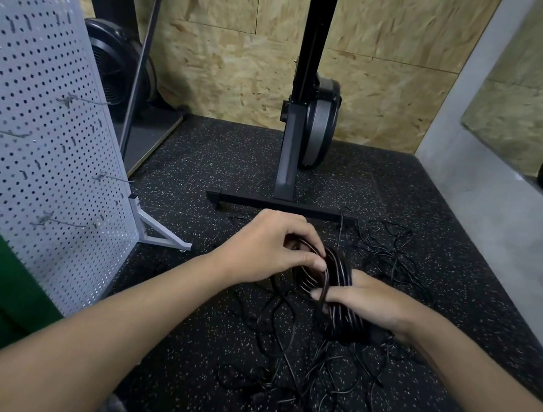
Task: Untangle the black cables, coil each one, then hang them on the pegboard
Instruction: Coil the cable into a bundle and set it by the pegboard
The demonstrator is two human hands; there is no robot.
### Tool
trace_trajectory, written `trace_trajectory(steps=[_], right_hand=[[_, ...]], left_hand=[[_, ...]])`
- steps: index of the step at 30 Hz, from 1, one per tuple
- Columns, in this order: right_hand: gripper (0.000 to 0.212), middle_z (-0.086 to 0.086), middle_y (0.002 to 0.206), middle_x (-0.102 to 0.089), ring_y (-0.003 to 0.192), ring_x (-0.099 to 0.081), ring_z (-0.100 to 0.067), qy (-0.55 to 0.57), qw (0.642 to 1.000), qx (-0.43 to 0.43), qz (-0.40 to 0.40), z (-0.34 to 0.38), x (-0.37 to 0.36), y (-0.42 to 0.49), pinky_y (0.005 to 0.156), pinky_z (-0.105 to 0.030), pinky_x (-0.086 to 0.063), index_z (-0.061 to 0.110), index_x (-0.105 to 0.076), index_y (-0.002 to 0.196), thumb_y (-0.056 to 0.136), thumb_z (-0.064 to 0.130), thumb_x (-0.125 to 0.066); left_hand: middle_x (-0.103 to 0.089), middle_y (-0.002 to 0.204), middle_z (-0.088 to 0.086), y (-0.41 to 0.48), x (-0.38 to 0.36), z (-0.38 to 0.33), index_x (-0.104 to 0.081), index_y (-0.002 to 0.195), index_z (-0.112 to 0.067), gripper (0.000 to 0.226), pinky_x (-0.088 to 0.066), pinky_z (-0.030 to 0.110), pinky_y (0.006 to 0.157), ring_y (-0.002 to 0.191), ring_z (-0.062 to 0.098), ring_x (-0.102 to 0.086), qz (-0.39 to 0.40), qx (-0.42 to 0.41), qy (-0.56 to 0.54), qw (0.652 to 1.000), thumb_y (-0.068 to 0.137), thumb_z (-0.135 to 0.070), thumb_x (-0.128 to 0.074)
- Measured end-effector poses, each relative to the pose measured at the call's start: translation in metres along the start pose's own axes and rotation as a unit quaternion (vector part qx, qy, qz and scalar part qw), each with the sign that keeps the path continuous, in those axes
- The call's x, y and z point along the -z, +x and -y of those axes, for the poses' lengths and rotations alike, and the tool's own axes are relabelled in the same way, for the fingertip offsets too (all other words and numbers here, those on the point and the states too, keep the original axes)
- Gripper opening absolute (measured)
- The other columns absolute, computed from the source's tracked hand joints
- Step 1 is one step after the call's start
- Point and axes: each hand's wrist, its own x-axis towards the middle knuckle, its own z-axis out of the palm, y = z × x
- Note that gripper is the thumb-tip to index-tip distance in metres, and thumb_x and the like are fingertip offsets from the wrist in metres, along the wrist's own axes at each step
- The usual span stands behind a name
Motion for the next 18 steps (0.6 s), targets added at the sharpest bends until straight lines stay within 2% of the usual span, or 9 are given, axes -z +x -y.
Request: trace_trajectory(steps=[1,3,5,7,9,11,14,16,18], right_hand=[[0.044,-0.003,0.088,-0.069,0.077,-0.064,-0.022,0.023,0.999,-0.017,0.017,-0.003,0.004,0.001,0.072,-0.044,-0.055,0.016,-0.061,0.109,0.077,0.043,-0.076],[0.051,-0.010,0.088,-0.065,0.079,-0.058,-0.030,0.070,0.996,-0.028,0.042,-0.004,0.006,-0.003,0.070,-0.041,-0.050,0.008,-0.057,0.097,0.064,0.043,-0.074],[0.055,0.000,0.100,-0.073,0.092,-0.067,-0.021,0.045,0.997,0.003,0.069,-0.002,0.002,-0.005,0.086,-0.036,-0.055,0.017,-0.062,0.108,0.070,0.052,-0.079],[0.055,0.011,0.117,-0.074,0.110,-0.069,-0.009,-0.046,0.996,0.034,0.068,0.002,-0.004,-0.005,0.101,-0.032,-0.052,0.036,-0.064,0.124,0.078,0.059,-0.082],[0.054,0.004,0.118,-0.074,0.112,-0.069,-0.014,-0.087,0.994,0.042,0.046,0.002,-0.009,0.001,0.104,-0.036,-0.053,0.034,-0.067,0.121,0.075,0.055,-0.086],[0.052,0.001,0.107,-0.076,0.103,-0.071,-0.018,-0.108,0.993,0.046,0.022,-0.003,-0.009,0.008,0.099,-0.038,-0.055,0.028,-0.070,0.112,0.068,0.050,-0.085],[0.021,0.005,0.073,-0.063,0.071,-0.061,-0.014,-0.116,0.992,0.035,0.031,-0.004,-0.008,0.008,0.072,-0.030,-0.049,0.017,-0.063,0.084,0.077,0.029,-0.079],[0.018,0.006,0.068,-0.055,0.066,-0.053,-0.010,-0.131,0.989,0.028,0.063,-0.003,-0.007,0.005,0.067,-0.028,-0.044,0.020,-0.057,0.080,0.082,0.020,-0.074],[0.016,0.003,0.072,-0.054,0.069,-0.052,-0.014,-0.146,0.985,0.034,0.087,-0.001,-0.005,-0.001,0.068,-0.034,-0.042,0.020,-0.056,0.081,0.080,0.023,-0.072]], left_hand=[[-0.072,0.088,-0.012,-0.001,0.000,0.002,-0.082,0.094,-0.020,0.016,-0.044,0.012,0.072,0.081,0.003,-0.065,0.000,0.008,0.001,1.000,0.083,-0.029,-0.087],[-0.072,0.087,-0.014,-0.002,-0.003,0.004,-0.081,0.093,-0.019,0.015,-0.045,0.012,0.072,0.083,0.003,-0.066,0.001,0.011,0.020,1.000,0.084,-0.029,-0.087],[-0.070,0.084,-0.015,-0.003,-0.008,0.004,-0.080,0.092,-0.018,0.014,-0.042,0.010,0.069,0.078,-0.001,-0.064,0.004,0.006,0.027,1.000,0.084,-0.027,-0.088],[-0.069,0.083,-0.015,-0.004,-0.012,0.001,-0.079,0.092,-0.018,0.014,-0.041,0.010,0.067,0.075,-0.002,-0.061,0.009,-0.010,0.036,0.999,0.084,-0.028,-0.087],[-0.071,0.084,-0.013,-0.003,-0.015,-0.003,-0.077,0.091,-0.019,0.016,-0.048,0.020,0.068,0.079,0.005,-0.064,-0.003,-0.022,0.035,0.999,0.086,-0.031,-0.085],[-0.071,0.085,-0.012,-0.003,-0.017,-0.005,-0.074,0.090,-0.019,0.016,-0.054,0.027,0.074,0.084,0.007,-0.067,-0.019,-0.027,0.021,0.999,0.087,-0.032,-0.084],[-0.069,0.086,-0.012,0.000,-0.017,-0.002,-0.072,0.089,-0.020,0.022,-0.055,0.031,0.076,0.085,0.006,-0.066,-0.028,-0.032,0.032,0.999,0.084,-0.037,-0.086],[-0.066,0.081,-0.012,0.000,-0.013,0.004,-0.068,0.087,-0.020,0.034,-0.052,0.024,0.070,0.078,0.003,-0.062,-0.032,-0.013,0.038,0.999,0.077,-0.044,-0.090],[-0.064,0.075,-0.009,0.000,-0.005,0.010,-0.066,0.083,-0.021,0.044,-0.044,0.017,0.062,0.070,0.004,-0.055,-0.030,0.018,0.048,0.998,0.069,-0.052,-0.092]])
